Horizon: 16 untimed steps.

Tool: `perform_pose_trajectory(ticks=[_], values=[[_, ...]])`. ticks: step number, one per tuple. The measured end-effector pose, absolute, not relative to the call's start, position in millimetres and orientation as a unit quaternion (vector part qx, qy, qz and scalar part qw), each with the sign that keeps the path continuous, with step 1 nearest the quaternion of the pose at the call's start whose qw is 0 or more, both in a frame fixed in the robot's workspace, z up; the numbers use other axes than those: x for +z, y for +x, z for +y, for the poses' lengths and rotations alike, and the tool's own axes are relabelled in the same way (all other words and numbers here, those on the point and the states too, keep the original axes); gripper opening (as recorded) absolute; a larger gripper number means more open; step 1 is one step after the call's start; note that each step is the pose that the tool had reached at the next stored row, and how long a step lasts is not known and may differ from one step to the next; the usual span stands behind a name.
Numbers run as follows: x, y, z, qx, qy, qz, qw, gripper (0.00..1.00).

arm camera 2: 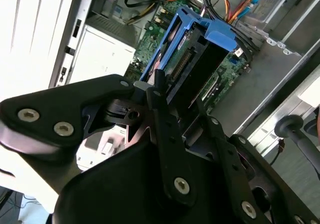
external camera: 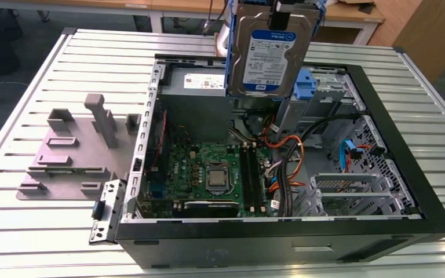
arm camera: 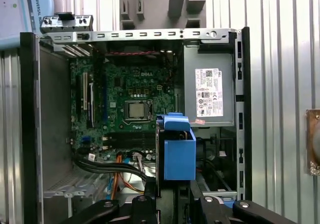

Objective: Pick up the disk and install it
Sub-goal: 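Pick up the disk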

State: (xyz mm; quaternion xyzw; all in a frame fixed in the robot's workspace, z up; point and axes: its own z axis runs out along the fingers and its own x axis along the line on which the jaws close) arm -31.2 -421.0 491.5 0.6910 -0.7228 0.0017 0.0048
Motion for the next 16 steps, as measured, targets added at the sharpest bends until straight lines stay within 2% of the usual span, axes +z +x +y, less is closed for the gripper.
perform_pose_trajectory(ticks=[16], values=[[491,-31,-462,0.002,0.691,-0.723,0.005,0.35]])
